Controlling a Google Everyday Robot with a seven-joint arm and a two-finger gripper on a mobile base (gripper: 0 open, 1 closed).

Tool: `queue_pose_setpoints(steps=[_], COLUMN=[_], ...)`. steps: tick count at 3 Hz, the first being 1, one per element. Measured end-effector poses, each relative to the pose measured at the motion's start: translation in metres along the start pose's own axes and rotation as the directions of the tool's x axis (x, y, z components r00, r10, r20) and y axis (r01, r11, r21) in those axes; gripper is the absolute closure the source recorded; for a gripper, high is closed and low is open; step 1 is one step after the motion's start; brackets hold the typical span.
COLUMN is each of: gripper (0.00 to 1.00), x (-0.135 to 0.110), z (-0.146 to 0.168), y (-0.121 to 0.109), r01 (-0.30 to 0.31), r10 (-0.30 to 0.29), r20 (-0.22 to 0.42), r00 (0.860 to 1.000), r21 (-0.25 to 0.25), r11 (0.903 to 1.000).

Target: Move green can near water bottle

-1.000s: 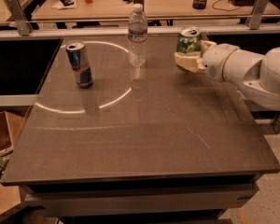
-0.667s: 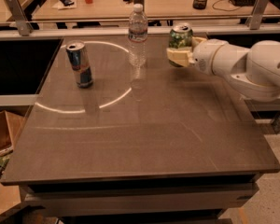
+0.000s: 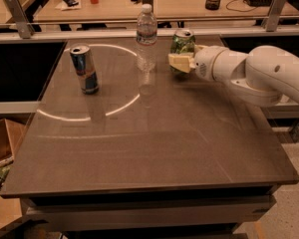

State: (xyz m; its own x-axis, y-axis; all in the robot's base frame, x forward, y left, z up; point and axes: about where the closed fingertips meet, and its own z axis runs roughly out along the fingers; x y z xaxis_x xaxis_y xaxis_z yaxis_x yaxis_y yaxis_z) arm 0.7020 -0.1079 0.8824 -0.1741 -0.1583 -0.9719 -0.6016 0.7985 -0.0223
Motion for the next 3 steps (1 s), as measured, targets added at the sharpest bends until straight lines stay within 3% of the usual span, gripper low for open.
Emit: queue_pose_setpoints(steps=[1, 2, 3], gripper=[1.0, 1.0, 0.85], x=[0.01, 0.013, 0.012], z=[0.009, 0.019, 0.023], y=[0.004, 0.017, 0.024], r01=[-0.035, -0.02, -0.012], r10=[0.035, 0.025, 0.019], r20=[0.024, 0.078, 0.088], r00=[0.999, 0.997, 0.996], r21=[-0.014, -0.067, -0.082], r11=[0.9993, 0.9975, 0.9965])
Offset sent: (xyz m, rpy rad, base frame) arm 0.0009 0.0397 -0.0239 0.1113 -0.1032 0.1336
